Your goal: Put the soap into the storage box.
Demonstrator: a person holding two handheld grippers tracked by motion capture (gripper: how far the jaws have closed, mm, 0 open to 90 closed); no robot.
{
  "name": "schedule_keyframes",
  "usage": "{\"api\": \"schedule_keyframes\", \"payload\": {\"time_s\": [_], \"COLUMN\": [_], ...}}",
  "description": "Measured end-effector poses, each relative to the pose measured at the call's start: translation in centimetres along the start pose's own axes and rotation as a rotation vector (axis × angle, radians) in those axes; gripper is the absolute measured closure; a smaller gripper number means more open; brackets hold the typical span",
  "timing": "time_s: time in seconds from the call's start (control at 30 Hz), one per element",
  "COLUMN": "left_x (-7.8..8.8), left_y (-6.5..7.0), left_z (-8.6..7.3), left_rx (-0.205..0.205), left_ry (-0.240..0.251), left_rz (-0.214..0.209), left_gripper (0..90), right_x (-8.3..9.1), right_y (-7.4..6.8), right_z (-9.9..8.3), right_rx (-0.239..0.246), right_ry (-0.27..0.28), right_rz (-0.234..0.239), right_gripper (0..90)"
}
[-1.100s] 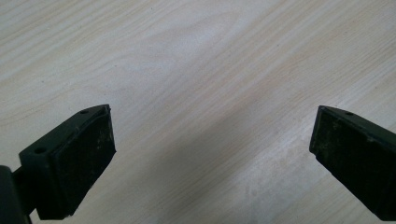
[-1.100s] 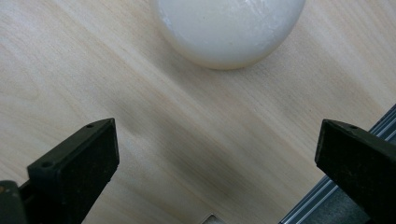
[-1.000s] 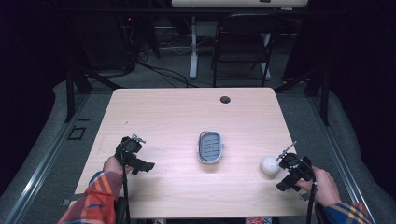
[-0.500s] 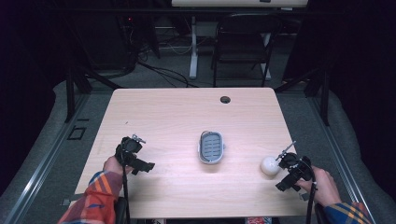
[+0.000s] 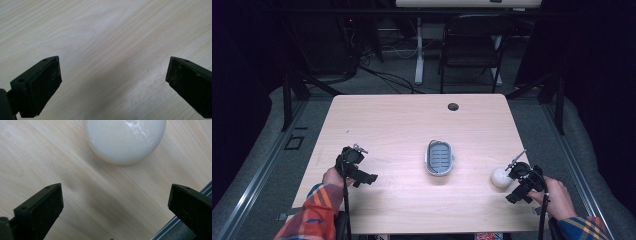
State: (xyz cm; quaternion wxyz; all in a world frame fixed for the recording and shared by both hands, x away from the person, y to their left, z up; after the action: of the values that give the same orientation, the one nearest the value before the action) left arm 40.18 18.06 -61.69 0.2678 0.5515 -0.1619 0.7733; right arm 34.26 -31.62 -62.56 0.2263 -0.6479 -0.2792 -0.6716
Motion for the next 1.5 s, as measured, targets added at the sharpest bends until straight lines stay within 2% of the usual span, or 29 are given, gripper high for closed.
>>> {"api": "schedule_keyframes", "payload": {"time_s": [0.1,0.2,0.27,0.3,0.33,0.4,0.43,0.5,0.7,0.73,0.77,0.8,0.83,0.9,0.93,0.97,1.03,1.07,1.1,1.13,1.17,1.2,1.27,1.3,1.33,1.4,1.43,1.5], "left_x": [0.0,0.0,0.0,0.0,0.0,0.0,-0.1,-0.1,0.0,-0.1,-0.1,-0.1,-0.1,-0.1,-0.1,-0.1,-0.1,-0.1,-0.1,-0.1,-0.1,-0.1,0.0,0.0,0.0,-0.1,0.0,-0.1], "left_y": [0.0,0.0,0.0,0.0,0.0,0.0,0.0,0.1,0.1,0.1,0.1,0.1,0.1,0.1,0.1,0.1,0.1,0.0,0.0,0.0,0.0,0.0,0.0,0.0,0.0,0.1,0.1,0.0], "left_z": [0.0,0.0,0.0,0.0,0.0,0.0,0.0,0.0,0.0,0.0,0.0,0.0,0.0,0.0,0.0,0.0,0.0,0.0,0.0,0.0,0.0,0.0,0.0,0.0,0.0,0.0,0.0,0.0], "left_rx": [0.001,0.0,0.0,0.001,0.0,-0.001,-0.001,-0.002,0.0,0.001,0.001,0.001,0.0,0.0,0.001,0.0,0.001,0.001,0.0,0.0,0.0,0.0,0.0,0.0,0.001,0.001,0.001,0.003], "left_ry": [-0.001,-0.003,-0.001,-0.001,-0.004,-0.007,-0.008,-0.007,-0.004,-0.004,-0.005,-0.005,-0.005,-0.006,-0.005,-0.005,-0.005,-0.006,-0.006,-0.006,-0.006,-0.006,-0.005,-0.004,-0.005,-0.006,-0.005,-0.005], "left_rz": [0.0,0.0,0.001,0.001,-0.001,-0.001,-0.001,-0.002,-0.004,-0.005,-0.005,-0.005,-0.005,-0.005,-0.004,-0.004,-0.004,-0.003,-0.003,-0.003,-0.003,-0.003,-0.003,-0.003,-0.004,-0.004,-0.004,-0.004], "left_gripper": [0.1,0.1,0.1,0.1,0.1,0.1,0.1,0.1,0.1,0.1,0.1,0.1,0.1,0.1,0.1,0.1,0.1,0.1,0.1,0.1,0.1,0.1,0.1,0.1,0.1,0.1,0.1,0.1], "right_x": [0.0,-0.1,0.1,0.0,0.1,0.2,0.4,0.3,0.2,0.1,0.3,0.3,-0.1,0.0,-0.1,-0.2,-0.3,-0.2,-0.4,-0.4,-0.5,-0.4,-0.4,-0.6,-0.4,-0.7,-0.5,-0.6], "right_y": [0.0,-0.2,0.0,-0.1,0.0,0.1,0.1,0.0,0.1,0.0,0.3,0.3,0.0,0.3,0.2,0.1,0.1,0.3,0.2,0.3,0.1,0.3,0.3,0.1,0.3,0.0,0.2,0.1], "right_z": [0.2,0.7,0.7,1.0,1.0,1.3,1.3,1.7,2.3,2.7,2.4,2.4,3.0,3.0,3.2,3.4,3.7,3.6,4.0,4.1,4.3,4.3,4.5,5.0,4.9,5.4,5.3,5.5], "right_rx": [-0.009,-0.01,0.008,-0.003,0.007,-0.002,0.009,0.002,-0.011,-0.028,0.015,0.015,-0.029,-0.001,0.001,-0.024,-0.022,0.002,-0.012,-0.004,-0.023,0.0,-0.004,-0.02,0.01,-0.027,0.0,-0.011], "right_ry": [0.009,0.021,0.0,0.023,0.012,0.029,0.013,0.035,0.042,0.052,-0.001,-0.001,0.037,0.005,0.01,0.026,0.035,-0.002,0.012,0.007,0.019,-0.002,0.003,0.021,-0.015,0.026,-0.005,0.007], "right_rz": [-0.007,0.014,0.0,0.009,0.01,0.009,0.01,0.025,0.041,0.054,0.05,0.05,0.067,0.06,0.067,0.075,0.075,0.071,0.075,0.073,0.081,0.077,0.078,0.091,0.085,0.1,0.093,0.096], "right_gripper": [0.0,0.0,0.0,0.0,0.0,0.0,0.0,0.0,0.0,0.0,0.0,0.0,0.0,0.0,0.0,0.0,0.0,0.0,0.0,0.0,0.0,0.0,0.0,0.0,0.0,0.0,0.0,0.0]}}
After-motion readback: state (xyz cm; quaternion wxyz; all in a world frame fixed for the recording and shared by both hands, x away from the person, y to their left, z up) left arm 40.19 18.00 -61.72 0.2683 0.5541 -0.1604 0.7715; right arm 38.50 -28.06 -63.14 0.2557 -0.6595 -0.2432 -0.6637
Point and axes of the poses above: each handheld gripper's, and its own axes: x roughly backward along the jaws, z roughly out of its top, y roughly to its right, the point moved 10 cm from there along -x, roughly forward along the jaws, and after that the axes turned 6 degrees about -y, right-handed, at the moved point
